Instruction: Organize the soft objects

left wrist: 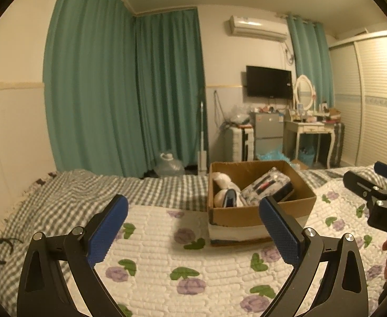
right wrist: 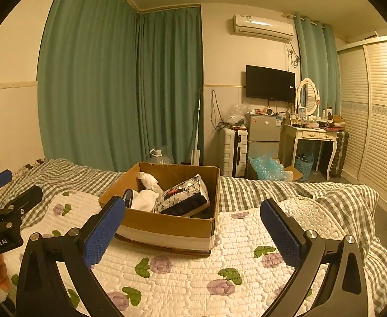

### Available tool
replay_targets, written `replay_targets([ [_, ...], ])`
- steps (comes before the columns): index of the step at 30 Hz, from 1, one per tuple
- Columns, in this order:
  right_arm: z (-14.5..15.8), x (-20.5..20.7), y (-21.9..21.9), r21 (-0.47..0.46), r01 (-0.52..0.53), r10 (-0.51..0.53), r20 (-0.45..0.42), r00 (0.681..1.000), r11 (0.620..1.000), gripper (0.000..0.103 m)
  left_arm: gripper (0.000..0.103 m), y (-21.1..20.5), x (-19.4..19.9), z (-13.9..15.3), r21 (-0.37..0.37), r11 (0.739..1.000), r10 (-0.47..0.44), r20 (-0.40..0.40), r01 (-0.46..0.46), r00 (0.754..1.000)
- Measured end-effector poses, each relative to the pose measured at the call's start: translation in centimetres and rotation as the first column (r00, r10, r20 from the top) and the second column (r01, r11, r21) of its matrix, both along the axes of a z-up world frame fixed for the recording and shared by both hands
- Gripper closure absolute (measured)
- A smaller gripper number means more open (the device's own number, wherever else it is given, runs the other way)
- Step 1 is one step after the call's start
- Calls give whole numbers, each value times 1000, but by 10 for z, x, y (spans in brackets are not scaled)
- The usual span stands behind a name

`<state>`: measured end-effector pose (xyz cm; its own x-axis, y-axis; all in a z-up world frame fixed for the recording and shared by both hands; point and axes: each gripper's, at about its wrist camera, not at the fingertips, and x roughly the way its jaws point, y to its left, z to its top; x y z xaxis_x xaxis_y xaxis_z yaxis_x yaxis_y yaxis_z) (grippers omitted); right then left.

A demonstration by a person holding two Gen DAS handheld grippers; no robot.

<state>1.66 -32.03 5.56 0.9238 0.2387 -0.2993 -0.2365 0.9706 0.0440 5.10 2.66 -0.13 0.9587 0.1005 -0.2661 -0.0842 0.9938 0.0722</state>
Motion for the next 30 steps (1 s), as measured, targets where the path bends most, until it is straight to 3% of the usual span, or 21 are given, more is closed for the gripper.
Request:
replay_targets([
  [30,-1,-2,3,-6,-24,24,-8,1000,1000,0,2,8,3,-3,-25,1000,-15,-22,15,1000],
])
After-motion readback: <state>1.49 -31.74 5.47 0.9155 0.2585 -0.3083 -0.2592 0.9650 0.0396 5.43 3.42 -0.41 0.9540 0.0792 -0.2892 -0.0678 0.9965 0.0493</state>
